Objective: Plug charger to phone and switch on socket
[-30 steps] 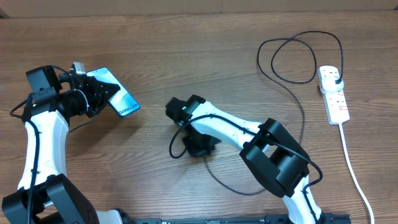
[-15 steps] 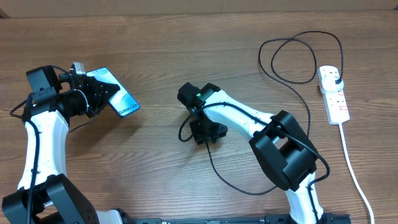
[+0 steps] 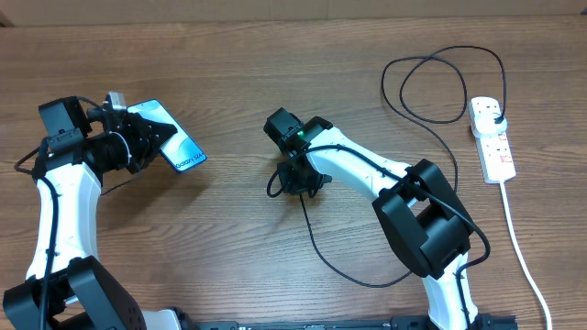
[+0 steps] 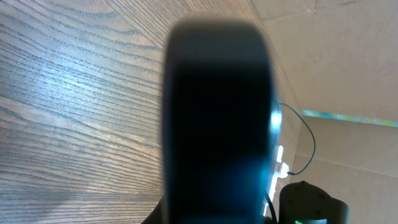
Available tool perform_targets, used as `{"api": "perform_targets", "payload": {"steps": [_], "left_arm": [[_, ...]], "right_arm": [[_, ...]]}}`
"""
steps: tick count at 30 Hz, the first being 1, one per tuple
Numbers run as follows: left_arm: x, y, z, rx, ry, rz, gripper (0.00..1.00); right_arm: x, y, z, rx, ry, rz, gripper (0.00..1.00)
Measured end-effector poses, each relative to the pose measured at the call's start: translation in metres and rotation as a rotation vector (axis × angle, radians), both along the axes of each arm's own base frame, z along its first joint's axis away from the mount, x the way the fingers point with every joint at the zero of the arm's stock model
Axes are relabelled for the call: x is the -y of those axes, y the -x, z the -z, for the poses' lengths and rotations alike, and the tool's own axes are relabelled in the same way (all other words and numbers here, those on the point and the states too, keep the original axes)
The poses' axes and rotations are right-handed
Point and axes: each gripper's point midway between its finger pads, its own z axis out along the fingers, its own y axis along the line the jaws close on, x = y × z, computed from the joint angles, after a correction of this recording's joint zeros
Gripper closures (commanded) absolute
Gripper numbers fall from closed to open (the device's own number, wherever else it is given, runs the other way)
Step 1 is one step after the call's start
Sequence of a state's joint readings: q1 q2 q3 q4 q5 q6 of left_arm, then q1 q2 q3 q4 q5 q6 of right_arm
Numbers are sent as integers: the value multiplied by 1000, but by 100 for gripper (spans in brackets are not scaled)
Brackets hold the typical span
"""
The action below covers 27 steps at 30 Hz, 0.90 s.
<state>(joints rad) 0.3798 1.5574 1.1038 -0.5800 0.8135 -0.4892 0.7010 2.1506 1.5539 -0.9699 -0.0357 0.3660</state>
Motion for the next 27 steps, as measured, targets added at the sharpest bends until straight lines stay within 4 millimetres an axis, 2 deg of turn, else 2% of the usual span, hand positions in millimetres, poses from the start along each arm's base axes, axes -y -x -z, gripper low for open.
{"api": "perform_targets", "payload": {"steps": [10,14,17,22,27], "left_arm": [[0,0,0,0,0,0,92],[0,0,0,0,0,0,92],[0,0,0,0,0,0,96],[0,-1,-1,6,-2,0,95],[2,0,-3,22,1,23,96]], "right_arm": [[-1,5,0,-24,-9,2,84],[-2,6,0,-28,-14,1,92],[-3,6,1,-34,-22,2,96],[-5,7,0,-44,-39,2,96],[-12,7,-1,-97,-138,11,96]]}}
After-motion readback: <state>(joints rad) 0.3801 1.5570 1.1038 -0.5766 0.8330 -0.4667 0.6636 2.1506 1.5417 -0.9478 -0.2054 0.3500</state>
